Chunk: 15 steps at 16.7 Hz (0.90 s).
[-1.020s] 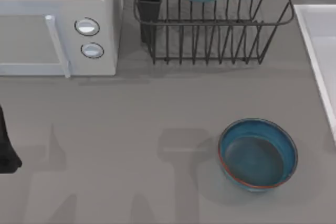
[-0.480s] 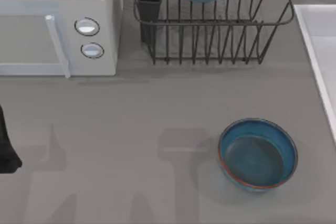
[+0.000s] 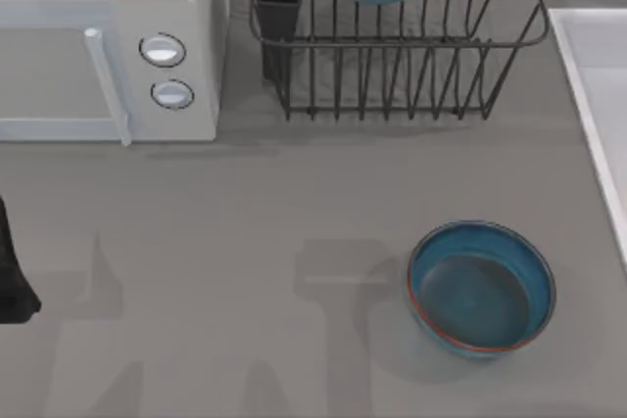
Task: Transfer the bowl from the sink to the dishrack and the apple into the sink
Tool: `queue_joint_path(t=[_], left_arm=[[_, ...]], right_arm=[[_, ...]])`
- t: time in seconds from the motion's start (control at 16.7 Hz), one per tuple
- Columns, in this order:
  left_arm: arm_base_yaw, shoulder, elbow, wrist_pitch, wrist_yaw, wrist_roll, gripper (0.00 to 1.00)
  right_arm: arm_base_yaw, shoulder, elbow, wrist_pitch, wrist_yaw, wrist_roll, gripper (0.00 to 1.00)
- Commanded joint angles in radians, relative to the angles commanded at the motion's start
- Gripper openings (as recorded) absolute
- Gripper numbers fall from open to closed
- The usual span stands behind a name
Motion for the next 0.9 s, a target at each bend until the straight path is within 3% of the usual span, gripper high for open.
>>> queue_joint_path(t=[0.3, 0.9], left_arm=[[0.0, 0.0, 0.0, 0.0, 0.0, 0.0, 1.0], [0.0, 0.0, 0.0, 0.0, 0.0, 0.0, 1.0]], right_arm=[[0.0, 0.0, 0.0, 0.0, 0.0, 0.0, 0.98], [0.0, 0.0, 0.001, 0.0, 0.0, 0.0, 1.0]])
